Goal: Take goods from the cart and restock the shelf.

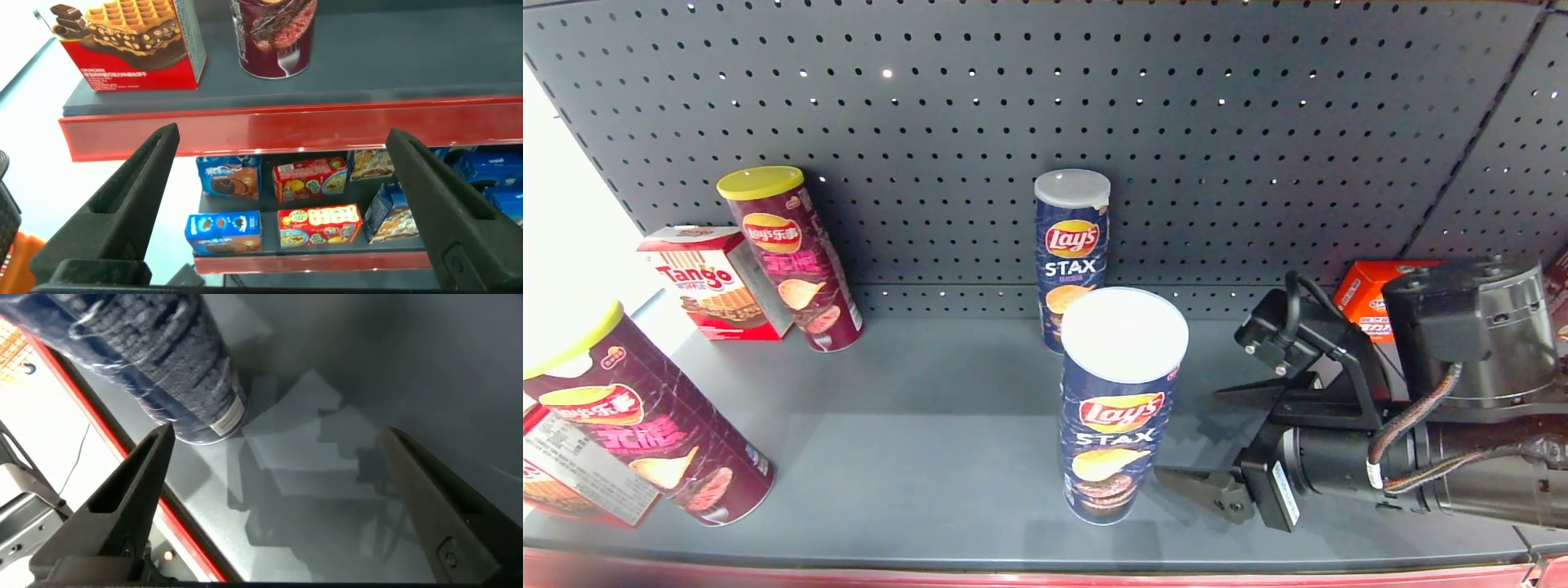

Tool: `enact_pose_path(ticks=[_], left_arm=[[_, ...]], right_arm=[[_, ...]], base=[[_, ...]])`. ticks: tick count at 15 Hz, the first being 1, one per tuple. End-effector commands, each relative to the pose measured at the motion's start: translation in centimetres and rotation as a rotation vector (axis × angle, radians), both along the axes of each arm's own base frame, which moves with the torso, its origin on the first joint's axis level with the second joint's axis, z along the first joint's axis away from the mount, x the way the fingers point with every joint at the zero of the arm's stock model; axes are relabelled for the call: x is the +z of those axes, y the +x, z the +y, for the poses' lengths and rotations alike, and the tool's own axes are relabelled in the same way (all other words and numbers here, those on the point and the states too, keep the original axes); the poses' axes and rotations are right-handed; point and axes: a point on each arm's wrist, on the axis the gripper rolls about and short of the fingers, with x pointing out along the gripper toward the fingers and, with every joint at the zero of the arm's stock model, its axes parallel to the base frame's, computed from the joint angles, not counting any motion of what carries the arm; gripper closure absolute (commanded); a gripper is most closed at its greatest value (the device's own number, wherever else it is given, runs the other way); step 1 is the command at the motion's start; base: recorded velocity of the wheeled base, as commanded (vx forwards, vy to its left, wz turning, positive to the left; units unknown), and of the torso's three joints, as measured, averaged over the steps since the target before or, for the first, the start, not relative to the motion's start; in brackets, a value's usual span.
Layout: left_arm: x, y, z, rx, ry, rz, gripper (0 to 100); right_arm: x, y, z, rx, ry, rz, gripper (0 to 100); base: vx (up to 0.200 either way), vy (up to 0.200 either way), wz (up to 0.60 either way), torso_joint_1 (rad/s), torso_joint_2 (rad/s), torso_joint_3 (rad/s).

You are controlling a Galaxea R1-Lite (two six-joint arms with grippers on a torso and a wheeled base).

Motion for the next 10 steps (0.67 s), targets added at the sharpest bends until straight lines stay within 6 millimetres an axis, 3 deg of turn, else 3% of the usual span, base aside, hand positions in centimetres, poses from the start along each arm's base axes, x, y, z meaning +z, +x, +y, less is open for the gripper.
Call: enact_pose_path(ticks=[1, 6, 10], left_arm=[[0.0, 0.0, 0.0, 0.0, 0.0, 0.001, 0], [0.0, 0.0, 0.0, 0.0, 0.0, 0.002, 0], [0.0, 0.0, 0.0, 0.0, -0.002, 0.002, 0]], right_arm=[[0.4, -0.1, -0.4, -0.007, 0.01, -0.011, 0], [0.4, 0.9, 0.1, -0.021, 0.007, -0.01, 0], [0.5, 1.5, 1.6, 0.008, 0.01, -0.013, 0]], base=[[0.0, 0.0, 0.0, 0.0, 0.0, 0.0], [0.0, 0.0, 0.0, 0.0, 0.0, 0.0], [0.0, 0.0, 0.0, 0.0, 0.0, 0.0]])
